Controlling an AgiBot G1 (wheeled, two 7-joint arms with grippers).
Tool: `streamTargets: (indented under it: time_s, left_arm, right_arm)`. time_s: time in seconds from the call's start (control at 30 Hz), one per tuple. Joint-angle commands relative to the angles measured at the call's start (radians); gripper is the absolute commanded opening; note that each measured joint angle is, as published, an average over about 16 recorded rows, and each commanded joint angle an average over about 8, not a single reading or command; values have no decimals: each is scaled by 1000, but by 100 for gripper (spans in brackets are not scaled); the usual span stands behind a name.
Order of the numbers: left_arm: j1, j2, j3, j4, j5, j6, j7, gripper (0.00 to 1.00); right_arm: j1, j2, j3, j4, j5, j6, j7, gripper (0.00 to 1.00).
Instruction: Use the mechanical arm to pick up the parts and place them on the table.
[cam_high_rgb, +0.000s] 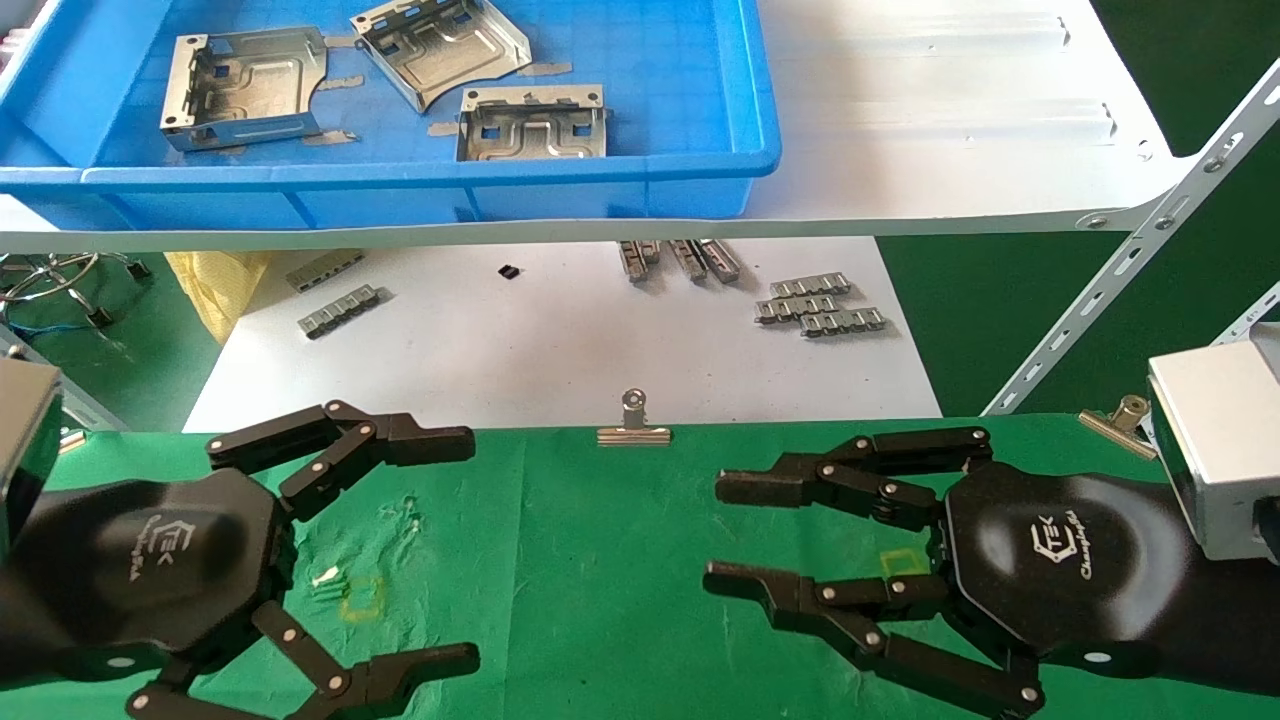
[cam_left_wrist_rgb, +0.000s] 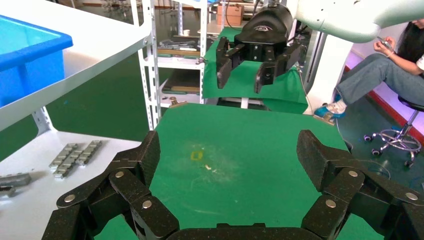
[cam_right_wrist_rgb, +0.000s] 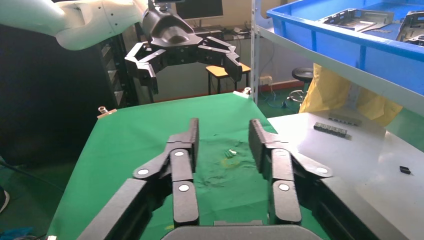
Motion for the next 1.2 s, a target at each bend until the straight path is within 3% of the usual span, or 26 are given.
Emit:
streamTargets:
  time_s: [0.03, 0.43, 0.6, 0.87, 1.2]
  left_arm:
    - [0, 0, 0, 0, 0, 0, 0, 100]
    - [-4, 1, -1, -1, 1, -2, 2, 100]
    - [-61, 21, -6, 8, 20, -23, 14, 100]
    - [-330, 122, 44, 168, 151, -60, 2, 100]
    - [-754, 334, 186, 666, 464, -167, 69, 100]
  right_arm:
    - [0, 0, 0, 0, 0, 0, 0, 0]
    - [0, 0, 0, 0, 0, 0, 0, 0]
    - [0, 0, 0, 0, 0, 0, 0, 0]
    - [0, 0, 0, 0, 0, 0, 0, 0]
    - [0, 0, 0, 0, 0, 0, 0, 0]
